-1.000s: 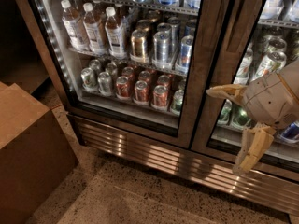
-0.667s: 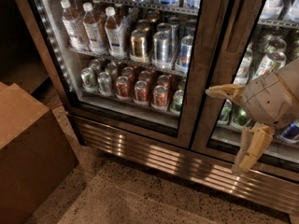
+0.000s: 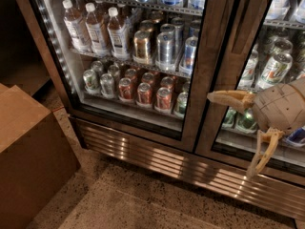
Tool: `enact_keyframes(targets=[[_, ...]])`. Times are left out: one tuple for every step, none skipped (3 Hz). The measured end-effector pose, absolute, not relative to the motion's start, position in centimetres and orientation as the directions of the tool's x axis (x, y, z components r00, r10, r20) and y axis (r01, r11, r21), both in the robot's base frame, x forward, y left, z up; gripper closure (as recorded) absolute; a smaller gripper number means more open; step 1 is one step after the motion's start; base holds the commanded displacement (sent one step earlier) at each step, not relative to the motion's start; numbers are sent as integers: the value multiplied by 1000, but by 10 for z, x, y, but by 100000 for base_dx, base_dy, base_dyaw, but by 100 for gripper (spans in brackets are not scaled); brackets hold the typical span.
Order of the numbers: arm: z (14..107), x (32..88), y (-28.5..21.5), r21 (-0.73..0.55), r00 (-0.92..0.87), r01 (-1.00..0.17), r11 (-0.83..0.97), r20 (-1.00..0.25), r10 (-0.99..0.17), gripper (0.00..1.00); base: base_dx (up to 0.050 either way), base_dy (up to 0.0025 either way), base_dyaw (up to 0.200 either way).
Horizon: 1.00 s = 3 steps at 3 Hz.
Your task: Open left fridge door
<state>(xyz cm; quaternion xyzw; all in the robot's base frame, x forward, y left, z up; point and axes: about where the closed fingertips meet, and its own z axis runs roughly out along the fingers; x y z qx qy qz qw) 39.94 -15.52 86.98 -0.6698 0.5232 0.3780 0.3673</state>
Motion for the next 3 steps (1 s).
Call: enact_keyframes(targets=[[870,400,-155,-99,169,-978,-182,-889,-426,0,0,0,0],[867,390,-153,-133,193,-975,-180,-906,-377,0,0,0,0],[857,364,-154,-189,242,-966,-178,-906,-346,0,0,0,0]])
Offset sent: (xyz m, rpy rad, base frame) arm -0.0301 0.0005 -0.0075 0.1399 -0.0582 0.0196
